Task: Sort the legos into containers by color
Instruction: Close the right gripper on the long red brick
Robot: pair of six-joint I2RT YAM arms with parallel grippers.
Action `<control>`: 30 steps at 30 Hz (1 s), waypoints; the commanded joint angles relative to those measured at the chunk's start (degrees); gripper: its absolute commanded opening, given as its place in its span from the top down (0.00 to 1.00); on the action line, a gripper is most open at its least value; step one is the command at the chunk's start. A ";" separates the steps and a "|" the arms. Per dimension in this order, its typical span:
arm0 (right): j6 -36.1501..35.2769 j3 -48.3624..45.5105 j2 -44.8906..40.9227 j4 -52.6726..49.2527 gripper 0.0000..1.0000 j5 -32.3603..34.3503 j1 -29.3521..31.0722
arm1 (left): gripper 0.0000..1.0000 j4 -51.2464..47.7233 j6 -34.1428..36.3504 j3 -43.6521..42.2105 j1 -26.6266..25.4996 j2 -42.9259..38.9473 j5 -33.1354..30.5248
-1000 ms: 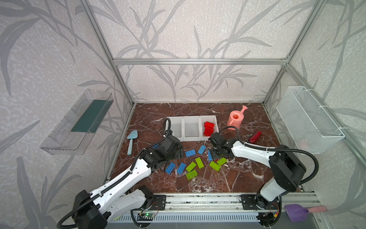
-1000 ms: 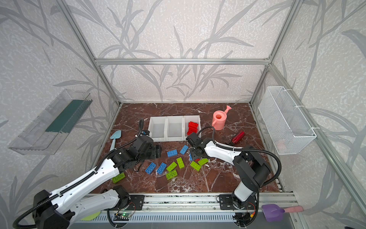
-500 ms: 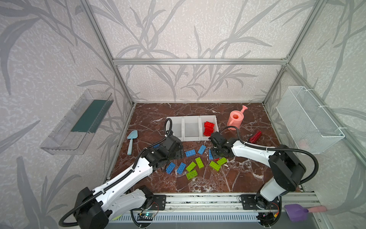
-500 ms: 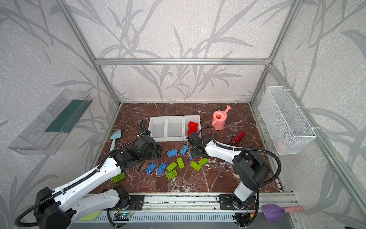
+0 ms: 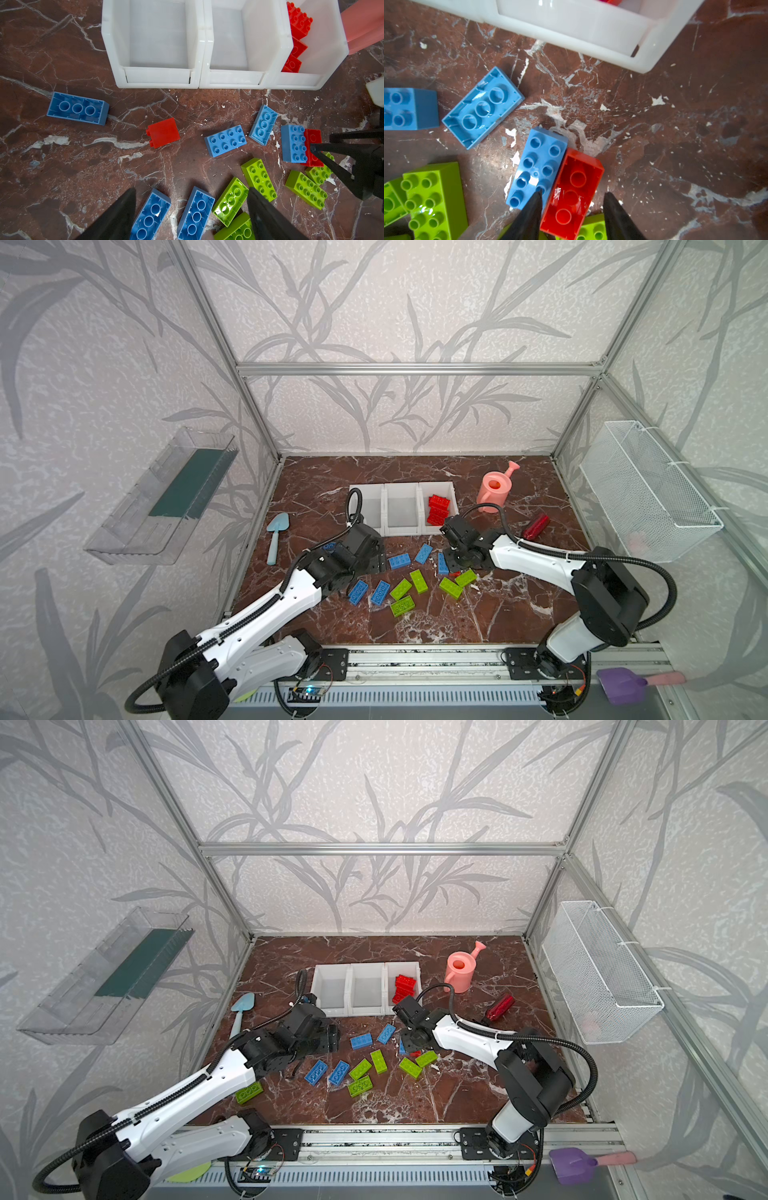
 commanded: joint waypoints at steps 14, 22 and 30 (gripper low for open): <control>0.28 -2.73 0.75 0.09 0.57 0.15 -0.81 | 0.16 0.22 -0.55 0.37 -0.05 1.46 -0.85; 0.18 -2.58 4.62 1.78 0.60 -1.12 -1.60 | 0.16 -0.38 -0.59 0.74 -0.05 1.71 -0.90; -0.75 0.39 0.91 -1.76 0.79 -0.74 -1.60 | 0.16 -2.37 -1.29 1.76 -0.05 0.84 -2.48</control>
